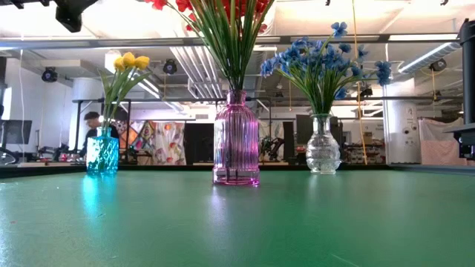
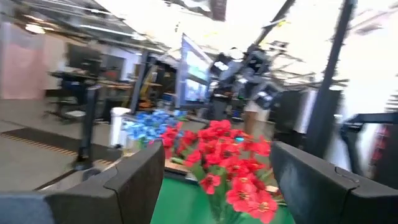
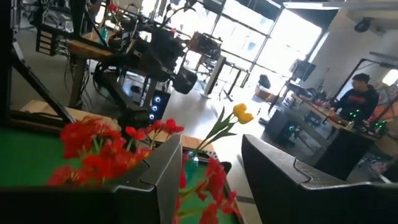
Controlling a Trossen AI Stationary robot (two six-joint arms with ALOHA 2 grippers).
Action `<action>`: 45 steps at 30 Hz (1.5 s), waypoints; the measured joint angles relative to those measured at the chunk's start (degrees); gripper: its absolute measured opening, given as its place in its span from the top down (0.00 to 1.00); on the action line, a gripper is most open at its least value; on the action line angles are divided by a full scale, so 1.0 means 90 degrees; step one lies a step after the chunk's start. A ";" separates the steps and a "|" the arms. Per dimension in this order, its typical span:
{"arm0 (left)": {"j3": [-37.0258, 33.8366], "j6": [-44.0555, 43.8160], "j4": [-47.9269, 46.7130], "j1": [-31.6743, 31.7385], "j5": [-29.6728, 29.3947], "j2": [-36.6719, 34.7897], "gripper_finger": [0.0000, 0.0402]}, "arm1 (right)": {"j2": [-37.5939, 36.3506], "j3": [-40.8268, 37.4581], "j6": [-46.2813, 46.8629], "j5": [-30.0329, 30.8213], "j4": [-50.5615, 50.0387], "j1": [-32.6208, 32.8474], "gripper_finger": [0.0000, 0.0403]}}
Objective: Sort flowers into vase by color
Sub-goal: Return to Home Position
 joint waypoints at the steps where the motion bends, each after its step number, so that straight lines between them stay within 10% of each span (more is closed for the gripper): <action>1: -0.0077 -0.0055 0.0196 -0.0006 0.0150 0.0061 0.32 | -0.0084 -0.0135 0.0045 -0.0002 0.0045 0.0000 0.61; 10: -0.0777 -0.0360 0.2319 -0.0606 0.0898 0.0738 0.34 | -0.0620 -0.1291 -0.0011 -0.0168 0.0917 -0.0002 0.66; 29: -0.1346 0.0620 0.1816 -0.3251 0.0280 0.0572 0.43 | -0.2856 -0.3119 0.0693 -0.0886 0.1307 -0.0005 0.80; 45: -0.1941 0.1129 0.1574 -0.3911 0.0997 0.0445 0.54 | -0.4235 -0.4652 0.1338 -0.1005 0.1587 -0.0005 0.88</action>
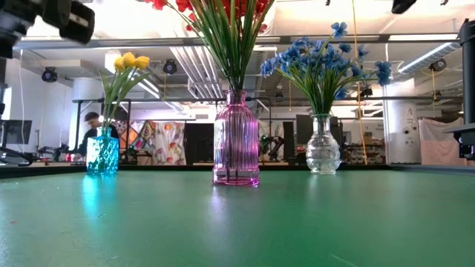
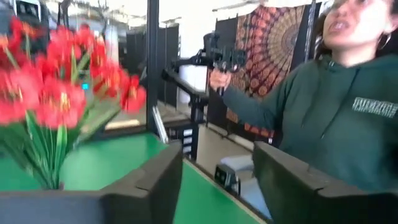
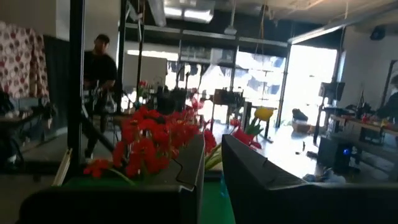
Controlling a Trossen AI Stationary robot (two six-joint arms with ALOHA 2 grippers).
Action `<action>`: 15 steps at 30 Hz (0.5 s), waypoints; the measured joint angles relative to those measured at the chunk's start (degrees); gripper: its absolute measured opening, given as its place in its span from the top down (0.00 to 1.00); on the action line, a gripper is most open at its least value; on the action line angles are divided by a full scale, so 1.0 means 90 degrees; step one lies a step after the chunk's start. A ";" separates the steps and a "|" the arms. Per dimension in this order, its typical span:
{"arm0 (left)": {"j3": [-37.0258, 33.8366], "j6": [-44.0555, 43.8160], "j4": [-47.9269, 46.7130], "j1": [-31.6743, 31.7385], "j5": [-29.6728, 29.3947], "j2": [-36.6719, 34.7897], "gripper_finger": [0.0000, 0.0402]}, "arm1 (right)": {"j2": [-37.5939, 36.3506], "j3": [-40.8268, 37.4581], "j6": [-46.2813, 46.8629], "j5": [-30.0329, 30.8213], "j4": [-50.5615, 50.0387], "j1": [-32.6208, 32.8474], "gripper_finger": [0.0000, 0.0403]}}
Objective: Sort flowers into vase by color
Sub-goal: Return to Home Position
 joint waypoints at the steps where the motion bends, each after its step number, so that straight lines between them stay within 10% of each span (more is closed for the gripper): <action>1: -0.0074 0.0034 -0.0040 0.0000 0.0000 0.0001 0.57 | -0.0060 -0.0133 0.0002 0.0004 0.0150 0.0000 0.88; 9: -0.0424 0.0455 -0.0217 0.0002 0.0123 -0.0142 0.97 | -0.0445 -0.1109 0.0029 0.0007 0.1223 0.0000 0.89; 15: -0.0436 0.1198 -0.0878 0.0015 0.0288 -0.0283 0.97 | -0.0681 -0.1833 -0.0045 0.0058 0.2032 0.0000 0.91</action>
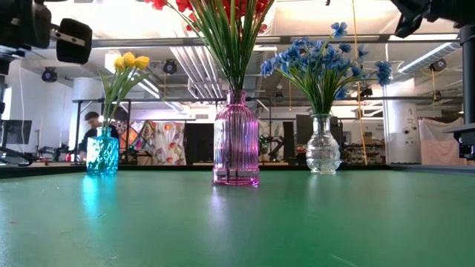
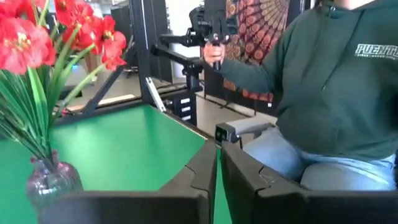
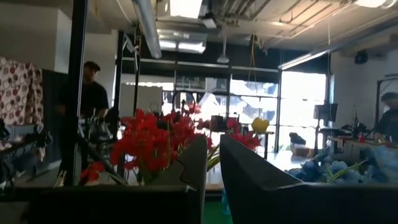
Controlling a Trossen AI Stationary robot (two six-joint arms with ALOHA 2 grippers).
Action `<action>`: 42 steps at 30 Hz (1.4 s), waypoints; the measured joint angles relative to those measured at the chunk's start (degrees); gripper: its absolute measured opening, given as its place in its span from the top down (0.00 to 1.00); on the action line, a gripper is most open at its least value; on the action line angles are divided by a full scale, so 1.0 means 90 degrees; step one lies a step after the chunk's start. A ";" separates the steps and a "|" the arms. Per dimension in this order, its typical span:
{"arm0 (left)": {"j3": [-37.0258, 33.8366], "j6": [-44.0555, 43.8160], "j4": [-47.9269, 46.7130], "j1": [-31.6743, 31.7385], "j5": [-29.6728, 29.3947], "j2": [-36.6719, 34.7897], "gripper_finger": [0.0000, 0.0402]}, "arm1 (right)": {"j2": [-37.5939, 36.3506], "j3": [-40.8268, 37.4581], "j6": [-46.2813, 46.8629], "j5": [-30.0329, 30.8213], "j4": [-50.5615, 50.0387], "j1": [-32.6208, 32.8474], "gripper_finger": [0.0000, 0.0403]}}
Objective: Sort flowers into vase by color
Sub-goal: Return to Home Position
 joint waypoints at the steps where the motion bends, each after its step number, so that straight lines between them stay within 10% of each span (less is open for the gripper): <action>1: -0.0002 0.0021 0.0009 0.0000 0.0000 -0.0021 0.99 | -0.0057 -0.0094 -0.0044 0.0002 0.0147 0.0000 0.91; 19: -0.0002 0.0683 -0.0218 0.0000 -0.0216 -0.0702 1.00 | -0.1310 -0.0711 -0.0460 -0.0271 -0.0004 0.0000 0.92; 30: -0.0002 -0.0371 -0.0221 0.0000 -0.2150 -0.0666 1.00 | -0.1303 -0.1194 -0.0831 0.0163 -0.0245 0.0000 0.92; 42: -0.0002 -0.0333 -0.0221 0.0000 -0.2246 -0.0394 1.00 | -0.1300 -0.1194 -0.0526 0.0170 -0.0323 0.0000 0.92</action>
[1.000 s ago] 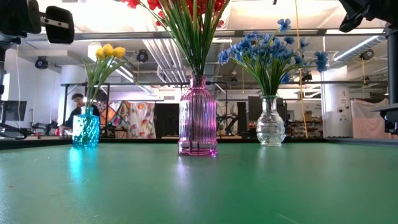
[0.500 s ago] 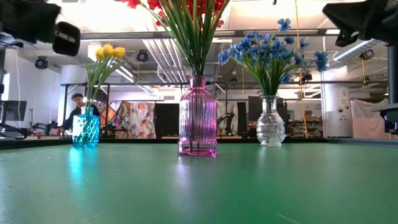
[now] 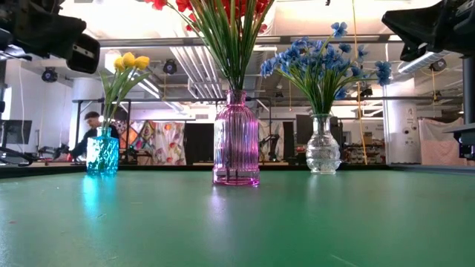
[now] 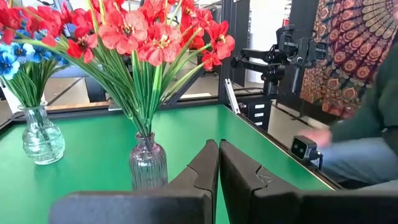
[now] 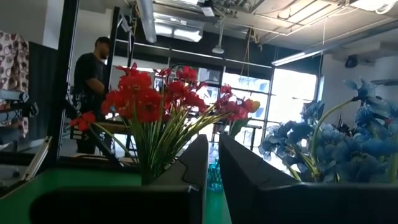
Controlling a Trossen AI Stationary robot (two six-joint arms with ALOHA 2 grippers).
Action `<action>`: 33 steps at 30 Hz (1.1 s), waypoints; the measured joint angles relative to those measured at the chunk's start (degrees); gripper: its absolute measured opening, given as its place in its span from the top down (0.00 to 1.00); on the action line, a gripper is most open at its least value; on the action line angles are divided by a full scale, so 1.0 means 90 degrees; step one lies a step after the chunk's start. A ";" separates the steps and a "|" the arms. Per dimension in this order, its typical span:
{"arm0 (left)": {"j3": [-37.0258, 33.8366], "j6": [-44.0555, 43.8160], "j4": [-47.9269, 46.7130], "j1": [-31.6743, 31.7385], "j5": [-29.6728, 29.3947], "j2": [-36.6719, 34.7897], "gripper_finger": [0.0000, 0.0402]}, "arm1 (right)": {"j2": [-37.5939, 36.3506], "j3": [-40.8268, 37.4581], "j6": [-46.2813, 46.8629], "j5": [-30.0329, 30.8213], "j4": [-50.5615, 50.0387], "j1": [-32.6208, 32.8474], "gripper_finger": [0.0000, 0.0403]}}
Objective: Sort flowers into vase by color
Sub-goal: Return to Home Position
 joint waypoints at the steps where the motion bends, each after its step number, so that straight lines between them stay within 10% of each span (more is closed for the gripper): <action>1: 0.0000 0.0000 -0.0002 0.0000 0.0000 0.0019 1.00 | 0.0000 0.0000 0.0000 0.0000 0.0001 0.0000 0.92; 33: 0.0002 -0.0002 0.0000 0.0000 0.0007 0.0385 1.00 | 0.0000 -0.0005 -0.0005 0.0000 0.0002 0.0002 0.92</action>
